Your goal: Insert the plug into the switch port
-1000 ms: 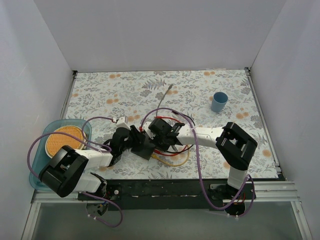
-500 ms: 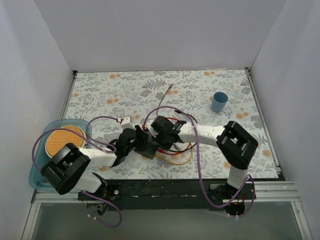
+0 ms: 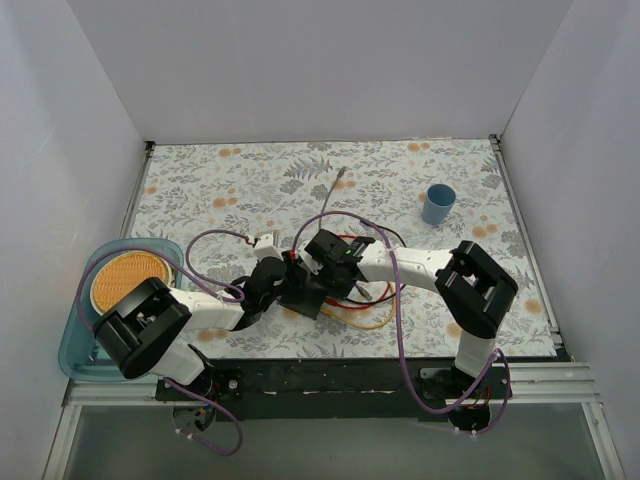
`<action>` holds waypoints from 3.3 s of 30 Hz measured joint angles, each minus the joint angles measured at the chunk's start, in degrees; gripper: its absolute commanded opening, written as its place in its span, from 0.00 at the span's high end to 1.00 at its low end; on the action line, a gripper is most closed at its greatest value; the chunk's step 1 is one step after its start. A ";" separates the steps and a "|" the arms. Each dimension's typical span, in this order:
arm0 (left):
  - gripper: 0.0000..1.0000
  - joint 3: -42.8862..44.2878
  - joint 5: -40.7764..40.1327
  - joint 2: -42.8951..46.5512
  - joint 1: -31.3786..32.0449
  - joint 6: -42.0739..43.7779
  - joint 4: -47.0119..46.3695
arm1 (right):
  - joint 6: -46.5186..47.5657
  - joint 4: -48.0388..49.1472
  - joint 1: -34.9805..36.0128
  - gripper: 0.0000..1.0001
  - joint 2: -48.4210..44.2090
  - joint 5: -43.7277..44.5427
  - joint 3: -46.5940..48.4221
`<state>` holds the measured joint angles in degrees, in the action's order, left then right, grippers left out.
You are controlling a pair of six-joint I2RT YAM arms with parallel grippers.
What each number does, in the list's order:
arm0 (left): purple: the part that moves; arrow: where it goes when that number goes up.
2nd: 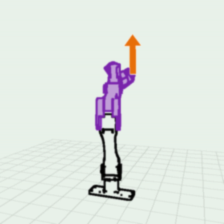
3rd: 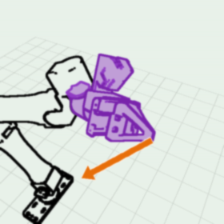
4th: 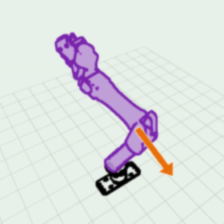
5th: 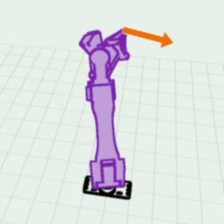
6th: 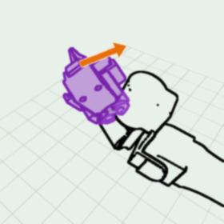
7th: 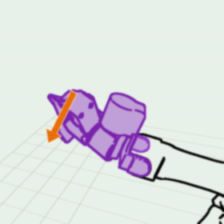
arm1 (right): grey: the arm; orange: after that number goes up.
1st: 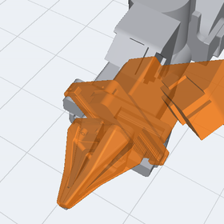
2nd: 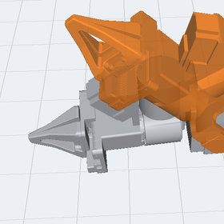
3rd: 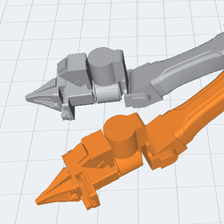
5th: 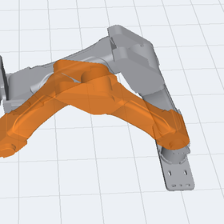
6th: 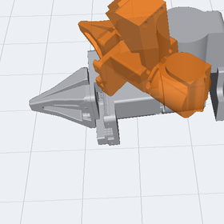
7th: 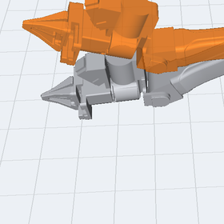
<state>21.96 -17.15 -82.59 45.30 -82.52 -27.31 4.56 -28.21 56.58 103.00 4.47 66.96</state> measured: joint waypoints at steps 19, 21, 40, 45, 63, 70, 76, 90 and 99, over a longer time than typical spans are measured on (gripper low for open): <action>0.07 -2.62 -9.68 15.23 5.62 -8.96 20.65 | 1.95 15.32 0.46 0.55 -1.95 -3.76 -0.35; 0.05 -2.89 -7.82 16.94 6.97 -11.52 22.01 | 1.55 21.29 0.59 0.44 -3.54 -4.04 -0.76; 0.02 1.97 -6.32 21.18 3.30 -14.34 33.38 | -1.88 25.18 -5.73 0.35 -5.27 3.63 9.25; 0.02 1.07 -1.44 19.52 -5.18 -11.63 30.25 | -4.24 21.55 -11.47 0.41 2.69 -0.87 17.14; 0.02 8.94 10.16 4.17 -6.51 -2.95 22.14 | -7.39 15.43 -13.81 0.37 12.87 -6.49 19.43; 0.02 8.96 6.62 15.74 -8.90 -1.29 30.75 | -7.54 14.82 -14.80 0.46 15.47 -7.93 22.93; 0.02 10.08 6.16 26.45 -12.17 -0.50 36.57 | -7.52 14.40 -13.90 0.53 18.49 -8.00 21.29; 0.02 12.61 4.98 32.35 -13.33 1.05 43.87 | -6.23 10.62 -11.54 0.99 26.86 -3.06 33.16; 0.02 12.66 3.89 35.08 -13.49 1.33 45.44 | -5.86 12.00 -12.90 0.99 26.27 -11.13 31.95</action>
<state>34.61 -13.26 -47.51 31.81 -81.19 18.13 -1.30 -16.21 43.68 129.27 -6.66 98.91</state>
